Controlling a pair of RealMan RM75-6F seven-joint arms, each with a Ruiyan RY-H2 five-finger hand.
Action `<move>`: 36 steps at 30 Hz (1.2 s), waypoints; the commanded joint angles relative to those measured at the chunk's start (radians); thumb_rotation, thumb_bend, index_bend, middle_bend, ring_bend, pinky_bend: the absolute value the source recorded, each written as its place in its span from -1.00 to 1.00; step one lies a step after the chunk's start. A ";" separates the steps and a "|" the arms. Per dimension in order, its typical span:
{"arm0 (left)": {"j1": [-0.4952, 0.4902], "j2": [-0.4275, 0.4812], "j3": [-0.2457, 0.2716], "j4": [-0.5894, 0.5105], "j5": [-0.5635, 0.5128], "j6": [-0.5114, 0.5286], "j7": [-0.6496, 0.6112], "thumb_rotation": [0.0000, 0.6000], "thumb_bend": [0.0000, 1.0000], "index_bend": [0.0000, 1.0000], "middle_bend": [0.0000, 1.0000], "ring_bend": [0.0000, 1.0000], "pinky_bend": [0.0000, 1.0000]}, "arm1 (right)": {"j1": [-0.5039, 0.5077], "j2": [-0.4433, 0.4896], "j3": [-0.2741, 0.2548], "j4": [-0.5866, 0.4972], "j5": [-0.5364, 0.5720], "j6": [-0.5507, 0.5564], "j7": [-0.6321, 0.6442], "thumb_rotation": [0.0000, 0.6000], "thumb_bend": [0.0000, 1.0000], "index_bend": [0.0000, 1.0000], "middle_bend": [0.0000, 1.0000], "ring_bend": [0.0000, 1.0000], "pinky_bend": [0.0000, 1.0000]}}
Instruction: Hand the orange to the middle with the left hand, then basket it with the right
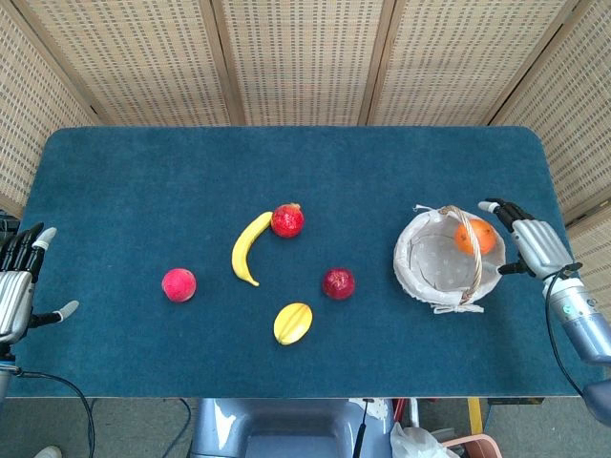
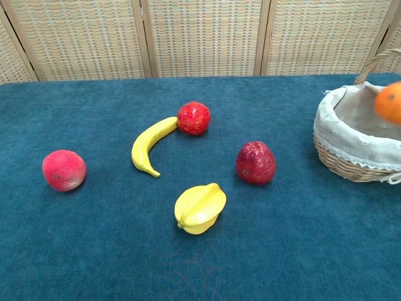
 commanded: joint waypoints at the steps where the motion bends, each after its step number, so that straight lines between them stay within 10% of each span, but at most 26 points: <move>1: 0.001 0.000 0.001 -0.002 0.002 0.001 0.000 1.00 -0.88 -1.00 -1.00 -1.00 -1.00 | -0.007 0.010 -0.003 -0.012 -0.003 0.009 -0.003 1.00 -0.76 -0.91 -0.95 -0.94 -0.75; 18: 0.021 -0.009 0.023 0.009 0.040 0.022 -0.002 1.00 -0.88 -1.00 -1.00 -1.00 -1.00 | -0.227 0.149 -0.029 -0.225 -0.009 0.321 -0.287 1.00 -0.99 -1.00 -1.00 -1.00 -1.00; 36: 0.056 -0.035 0.060 0.040 0.135 0.076 -0.003 1.00 -0.88 -1.00 -1.00 -1.00 -1.00 | -0.417 0.071 -0.079 -0.417 -0.094 0.576 -0.601 1.00 -1.00 -1.00 -1.00 -1.00 -1.00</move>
